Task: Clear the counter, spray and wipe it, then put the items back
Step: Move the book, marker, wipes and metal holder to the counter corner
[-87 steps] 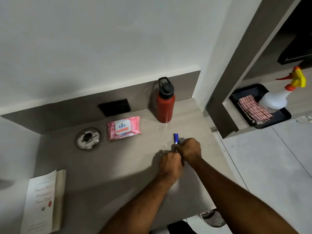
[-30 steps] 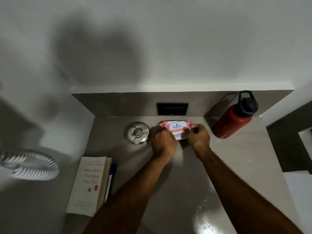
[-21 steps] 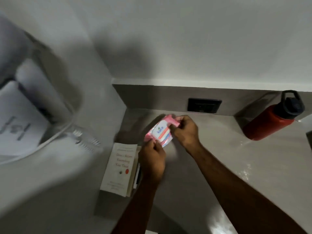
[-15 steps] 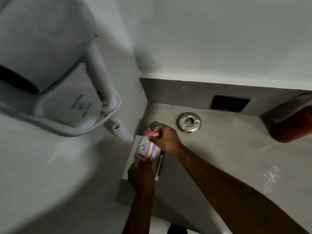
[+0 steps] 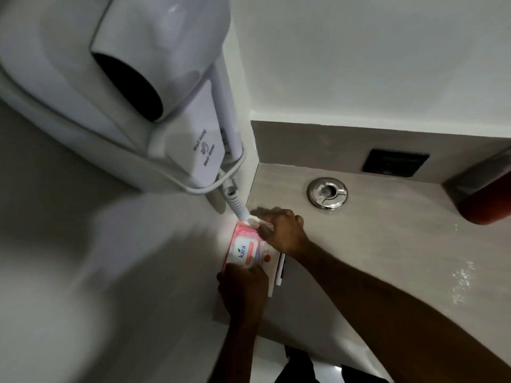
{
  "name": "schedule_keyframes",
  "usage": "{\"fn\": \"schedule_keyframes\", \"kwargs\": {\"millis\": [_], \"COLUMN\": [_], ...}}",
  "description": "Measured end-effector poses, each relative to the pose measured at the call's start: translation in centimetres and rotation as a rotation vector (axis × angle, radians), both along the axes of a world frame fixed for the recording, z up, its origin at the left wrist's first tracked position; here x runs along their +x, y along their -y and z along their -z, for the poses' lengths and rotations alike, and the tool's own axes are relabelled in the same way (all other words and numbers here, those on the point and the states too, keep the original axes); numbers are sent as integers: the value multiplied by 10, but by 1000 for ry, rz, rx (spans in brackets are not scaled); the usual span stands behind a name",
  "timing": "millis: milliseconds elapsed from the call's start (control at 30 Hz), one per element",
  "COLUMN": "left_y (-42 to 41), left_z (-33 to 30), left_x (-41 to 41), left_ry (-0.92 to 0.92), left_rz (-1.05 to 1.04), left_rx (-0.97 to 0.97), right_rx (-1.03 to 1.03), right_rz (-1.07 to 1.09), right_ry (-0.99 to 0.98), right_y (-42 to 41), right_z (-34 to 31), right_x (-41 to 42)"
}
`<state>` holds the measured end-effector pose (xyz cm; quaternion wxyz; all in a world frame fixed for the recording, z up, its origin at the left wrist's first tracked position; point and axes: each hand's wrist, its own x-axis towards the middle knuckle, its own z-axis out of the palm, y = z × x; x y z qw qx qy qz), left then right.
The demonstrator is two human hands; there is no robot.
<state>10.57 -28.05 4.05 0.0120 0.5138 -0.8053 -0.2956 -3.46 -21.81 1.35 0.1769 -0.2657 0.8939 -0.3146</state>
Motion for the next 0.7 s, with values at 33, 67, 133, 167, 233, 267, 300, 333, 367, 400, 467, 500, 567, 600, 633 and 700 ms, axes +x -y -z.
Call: {"fn": "schedule_keyframes", "kwargs": {"millis": [33,67,133,167,233,267,300,333,367,400,467,500,567,600,633,700], "left_y": [-1,-3,-11,-14,-23,-29,-35,-40,-45,-50,-57,-58,-58,-58,-58,-54], "left_z": [-6,-12,-23,-26,-26,-22,-17,-12,-7,-2,9,15,27,33,37,42], "left_x": [-8,-19,-49,-66,-104,-124,-142,-160,-178,-194,-223,-235,-253,-258,-261,-259], "left_ry": [-55,-128,-229,-239,-205,-165,-118,-70,-26,13,80,114,139,116,77,-14], "left_rz": [36,95,211,271,422,498,558,598,624,642,659,655,618,582,547,512], "left_rx": [-49,-104,-163,-154,-126,-125,-127,-135,-149,-166,-148,-105,41,140,225,284], "right_rx": [-104,-204,-306,-296,-240,-207,-177,-158,-158,-180,-256,-291,-358,-383,-400,-433], "right_rz": [80,180,398,488,615,657,691,719,748,777,834,847,860,863,867,885], "right_ry": [21,50,96,91,83,110,155,210,267,320,399,423,478,505,528,565], "right_y": [-9,-21,-47,-60,-87,-98,-108,-116,-123,-129,-139,-141,-142,-142,-140,-133], "right_z": [-4,-8,-12,-13,-10,-7,-2,3,8,13,21,24,28,30,32,33], "right_x": [-7,-16,-37,-48,-68,-77,-85,-91,-96,-100,-106,-108,-114,-116,-119,-122]}}
